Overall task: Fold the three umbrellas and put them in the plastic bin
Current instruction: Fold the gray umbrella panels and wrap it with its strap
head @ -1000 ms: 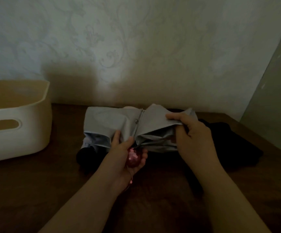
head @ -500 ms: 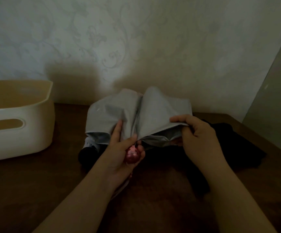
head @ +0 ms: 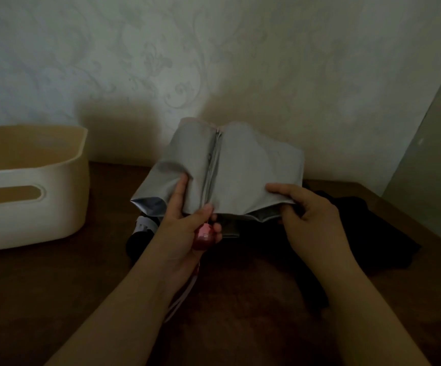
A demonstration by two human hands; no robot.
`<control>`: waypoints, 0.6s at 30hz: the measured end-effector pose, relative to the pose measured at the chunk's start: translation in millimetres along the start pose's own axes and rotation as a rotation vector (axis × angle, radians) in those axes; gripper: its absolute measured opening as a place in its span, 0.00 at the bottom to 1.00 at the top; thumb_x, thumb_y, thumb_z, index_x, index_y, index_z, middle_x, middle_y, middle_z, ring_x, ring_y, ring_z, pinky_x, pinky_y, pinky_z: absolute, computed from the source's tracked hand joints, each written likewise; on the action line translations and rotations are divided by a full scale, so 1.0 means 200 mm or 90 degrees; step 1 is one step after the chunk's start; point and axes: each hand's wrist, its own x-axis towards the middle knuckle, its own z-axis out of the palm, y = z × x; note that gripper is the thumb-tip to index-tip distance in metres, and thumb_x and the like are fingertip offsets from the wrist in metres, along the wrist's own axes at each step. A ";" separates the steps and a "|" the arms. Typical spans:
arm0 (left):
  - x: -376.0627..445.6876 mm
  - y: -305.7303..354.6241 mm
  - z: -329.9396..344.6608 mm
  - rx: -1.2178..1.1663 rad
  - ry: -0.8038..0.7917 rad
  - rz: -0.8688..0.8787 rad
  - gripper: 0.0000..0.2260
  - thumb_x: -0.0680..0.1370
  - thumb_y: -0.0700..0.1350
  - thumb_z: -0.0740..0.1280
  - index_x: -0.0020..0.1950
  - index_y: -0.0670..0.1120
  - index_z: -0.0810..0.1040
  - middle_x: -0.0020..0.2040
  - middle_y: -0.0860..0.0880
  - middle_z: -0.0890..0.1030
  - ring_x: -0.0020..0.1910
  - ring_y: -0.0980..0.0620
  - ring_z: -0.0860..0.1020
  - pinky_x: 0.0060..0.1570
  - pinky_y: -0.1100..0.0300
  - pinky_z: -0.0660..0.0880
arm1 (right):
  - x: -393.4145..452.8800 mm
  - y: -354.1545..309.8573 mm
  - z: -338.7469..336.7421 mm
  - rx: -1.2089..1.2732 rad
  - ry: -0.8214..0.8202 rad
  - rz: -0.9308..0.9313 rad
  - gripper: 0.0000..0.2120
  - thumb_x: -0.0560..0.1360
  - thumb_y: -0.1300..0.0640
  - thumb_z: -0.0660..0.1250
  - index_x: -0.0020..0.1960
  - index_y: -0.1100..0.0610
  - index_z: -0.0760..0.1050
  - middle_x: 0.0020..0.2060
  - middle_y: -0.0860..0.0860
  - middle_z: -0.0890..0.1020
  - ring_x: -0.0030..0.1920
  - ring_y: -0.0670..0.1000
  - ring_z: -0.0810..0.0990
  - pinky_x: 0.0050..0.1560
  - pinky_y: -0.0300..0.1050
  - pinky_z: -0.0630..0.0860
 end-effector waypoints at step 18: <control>-0.05 -0.05 0.06 0.264 -0.001 0.143 0.36 0.79 0.41 0.63 0.63 0.78 0.48 0.53 0.58 0.75 0.30 0.55 0.77 0.31 0.61 0.76 | -0.04 -0.06 0.20 0.513 -0.012 0.267 0.23 0.74 0.43 0.64 0.67 0.47 0.69 0.61 0.47 0.77 0.60 0.50 0.77 0.66 0.51 0.70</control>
